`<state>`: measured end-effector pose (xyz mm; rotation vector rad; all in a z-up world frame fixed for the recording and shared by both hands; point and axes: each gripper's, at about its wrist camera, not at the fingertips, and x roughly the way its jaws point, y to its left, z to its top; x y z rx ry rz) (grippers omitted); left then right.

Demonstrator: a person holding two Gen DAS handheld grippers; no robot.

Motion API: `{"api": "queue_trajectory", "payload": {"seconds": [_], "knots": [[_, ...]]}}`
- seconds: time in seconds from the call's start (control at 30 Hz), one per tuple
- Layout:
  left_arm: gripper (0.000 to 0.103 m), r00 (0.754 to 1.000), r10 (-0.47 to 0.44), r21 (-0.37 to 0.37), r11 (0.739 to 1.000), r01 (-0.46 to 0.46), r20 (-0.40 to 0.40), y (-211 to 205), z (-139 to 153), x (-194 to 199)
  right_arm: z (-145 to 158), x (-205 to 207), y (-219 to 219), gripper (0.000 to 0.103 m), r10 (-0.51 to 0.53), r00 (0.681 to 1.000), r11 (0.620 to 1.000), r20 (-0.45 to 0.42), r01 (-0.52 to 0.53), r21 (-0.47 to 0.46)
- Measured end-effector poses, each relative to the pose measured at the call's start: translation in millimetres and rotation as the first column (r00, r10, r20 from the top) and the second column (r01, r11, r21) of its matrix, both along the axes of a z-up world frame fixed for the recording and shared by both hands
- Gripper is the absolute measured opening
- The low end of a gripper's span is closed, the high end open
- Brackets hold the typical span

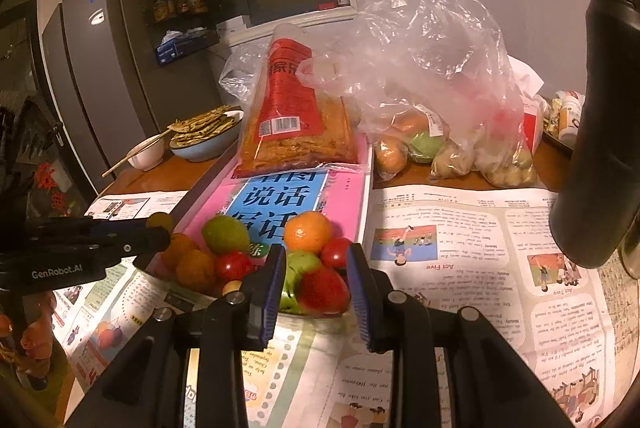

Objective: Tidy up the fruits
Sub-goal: 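Carry the kiwi onto the book with the left tool while the right tool carries the tomato there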

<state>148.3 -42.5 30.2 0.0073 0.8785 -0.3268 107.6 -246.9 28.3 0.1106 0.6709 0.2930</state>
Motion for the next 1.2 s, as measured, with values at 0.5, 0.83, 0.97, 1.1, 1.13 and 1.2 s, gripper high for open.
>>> {"api": "queue_trajectory", "payload": {"seconds": [0.5, 0.83, 0.97, 1.1, 1.13, 1.2], "knots": [[0.029, 0.999, 0.003, 0.011, 1.000, -0.003, -0.050, -7.8, -20.6, 24.4, -21.2, 17.9, 2.2, 0.032, 0.003, 0.999, 1.000, -0.040, -0.004, -0.012], [0.029, 0.999, -0.002, 0.022, 1.000, 0.003, -0.046, -10.0, -21.2, 24.4, -23.1, 21.4, 1.3, 0.032, -0.003, 0.999, 1.000, -0.043, 0.002, -0.015], [0.029, 0.999, -0.003, 0.021, 1.000, 0.003, -0.045, -10.2, -21.7, 24.2, -22.6, 18.0, 1.5, 0.032, -0.010, 0.999, 1.000, -0.041, 0.010, -0.018], [0.029, 0.999, -0.002, 0.018, 1.000, 0.003, -0.045, -9.9, -21.7, 24.1, -22.0, 15.3, 2.2, 0.032, -0.015, 0.999, 1.000, -0.039, 0.014, -0.020], [0.029, 0.999, -0.002, 0.017, 1.000, 0.002, -0.045, -9.9, -21.6, 24.0, -21.9, 14.4, 2.6, 0.032, -0.016, 0.999, 1.000, -0.037, 0.015, -0.020], [0.029, 0.999, -0.002, 0.017, 1.000, 0.002, -0.045, -10.0, -21.6, 23.8, -21.7, 13.2, 3.8, 0.033, -0.015, 0.999, 1.000, -0.038, 0.014, -0.024]]}}
